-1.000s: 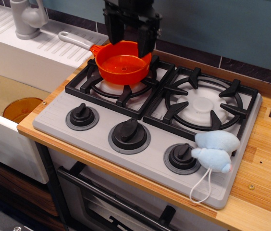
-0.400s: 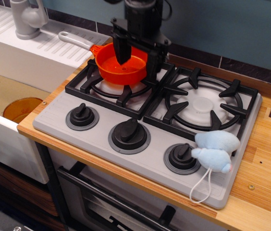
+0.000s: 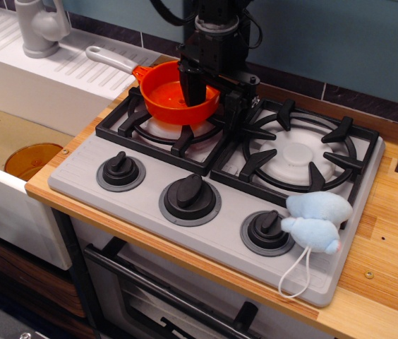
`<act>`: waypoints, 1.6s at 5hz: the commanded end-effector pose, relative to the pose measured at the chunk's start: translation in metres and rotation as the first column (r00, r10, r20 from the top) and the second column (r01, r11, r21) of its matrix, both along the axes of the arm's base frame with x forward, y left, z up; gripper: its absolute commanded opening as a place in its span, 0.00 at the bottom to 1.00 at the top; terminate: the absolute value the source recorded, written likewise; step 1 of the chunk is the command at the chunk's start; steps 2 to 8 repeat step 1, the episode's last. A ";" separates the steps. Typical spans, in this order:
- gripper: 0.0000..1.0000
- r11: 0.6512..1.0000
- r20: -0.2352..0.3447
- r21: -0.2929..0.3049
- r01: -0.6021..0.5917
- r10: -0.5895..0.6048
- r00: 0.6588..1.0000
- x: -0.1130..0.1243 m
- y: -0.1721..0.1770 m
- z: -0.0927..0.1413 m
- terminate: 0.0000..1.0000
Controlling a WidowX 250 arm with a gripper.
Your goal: End effector reaching pot or pan
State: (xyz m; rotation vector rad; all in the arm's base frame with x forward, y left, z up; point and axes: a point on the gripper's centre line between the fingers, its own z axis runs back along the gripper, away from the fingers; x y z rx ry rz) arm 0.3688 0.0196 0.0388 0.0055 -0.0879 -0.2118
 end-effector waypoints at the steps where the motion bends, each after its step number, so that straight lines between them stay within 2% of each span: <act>1: 1.00 1.000 0.038 0.002 0.002 -0.002 0.999 0.007 0.002 0.012 1.00; 8: 1.00 1.000 0.038 0.002 0.002 -0.002 0.999 0.007 0.002 0.012 1.00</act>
